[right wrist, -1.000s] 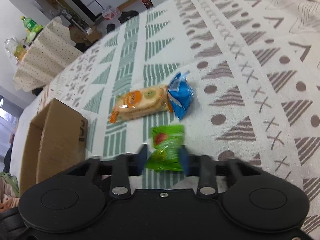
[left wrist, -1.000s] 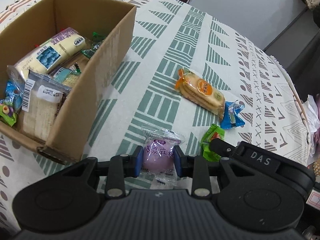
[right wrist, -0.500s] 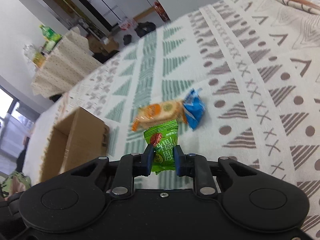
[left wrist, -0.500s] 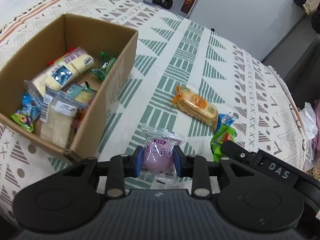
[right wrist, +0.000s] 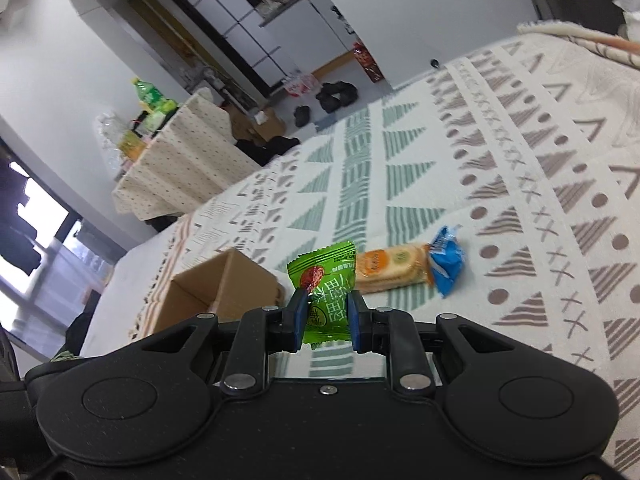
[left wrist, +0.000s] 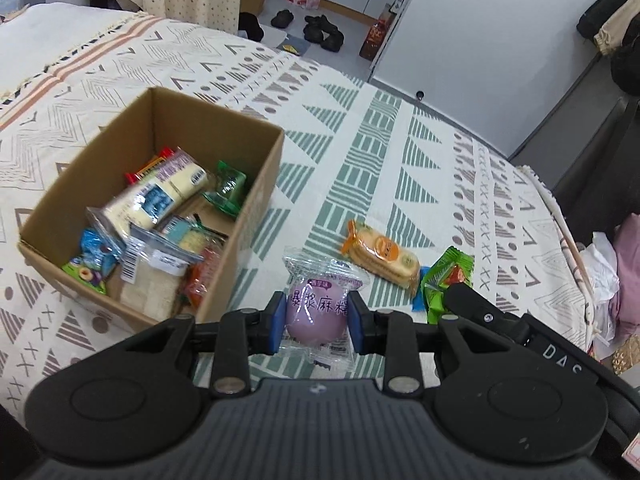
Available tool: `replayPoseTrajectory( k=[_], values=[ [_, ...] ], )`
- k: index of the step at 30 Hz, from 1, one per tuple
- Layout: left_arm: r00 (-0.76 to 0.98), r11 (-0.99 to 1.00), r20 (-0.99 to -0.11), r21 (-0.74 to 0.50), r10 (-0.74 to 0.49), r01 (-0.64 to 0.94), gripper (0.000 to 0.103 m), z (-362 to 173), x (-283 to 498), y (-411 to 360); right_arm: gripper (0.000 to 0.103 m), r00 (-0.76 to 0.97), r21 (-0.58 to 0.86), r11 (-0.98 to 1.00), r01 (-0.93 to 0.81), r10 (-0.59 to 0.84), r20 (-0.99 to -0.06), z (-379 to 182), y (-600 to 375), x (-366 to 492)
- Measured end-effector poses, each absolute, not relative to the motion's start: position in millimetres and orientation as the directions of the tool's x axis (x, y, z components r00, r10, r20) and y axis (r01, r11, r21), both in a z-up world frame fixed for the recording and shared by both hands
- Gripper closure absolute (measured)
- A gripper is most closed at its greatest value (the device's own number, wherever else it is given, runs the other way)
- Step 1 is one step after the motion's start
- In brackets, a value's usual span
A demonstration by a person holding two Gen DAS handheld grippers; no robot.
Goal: Organize snacks
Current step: 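Carry both packets over the box and open both tools to drop them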
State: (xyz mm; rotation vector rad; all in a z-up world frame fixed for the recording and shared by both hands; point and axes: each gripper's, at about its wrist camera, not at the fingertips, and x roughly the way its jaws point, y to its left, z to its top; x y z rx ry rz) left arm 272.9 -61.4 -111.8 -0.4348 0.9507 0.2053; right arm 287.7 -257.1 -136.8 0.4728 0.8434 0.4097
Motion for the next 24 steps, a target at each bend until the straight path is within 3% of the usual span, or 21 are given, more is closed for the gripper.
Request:
replayPoseTrajectory(
  k=[24],
  values=[
    [0.631,0.857,-0.77,-0.263,0.091,-0.444,0.072,-67,238,16,0.081,0.619,0.521,0.79,-0.324,0.593,-0.514,-98,-199,253]
  ],
)
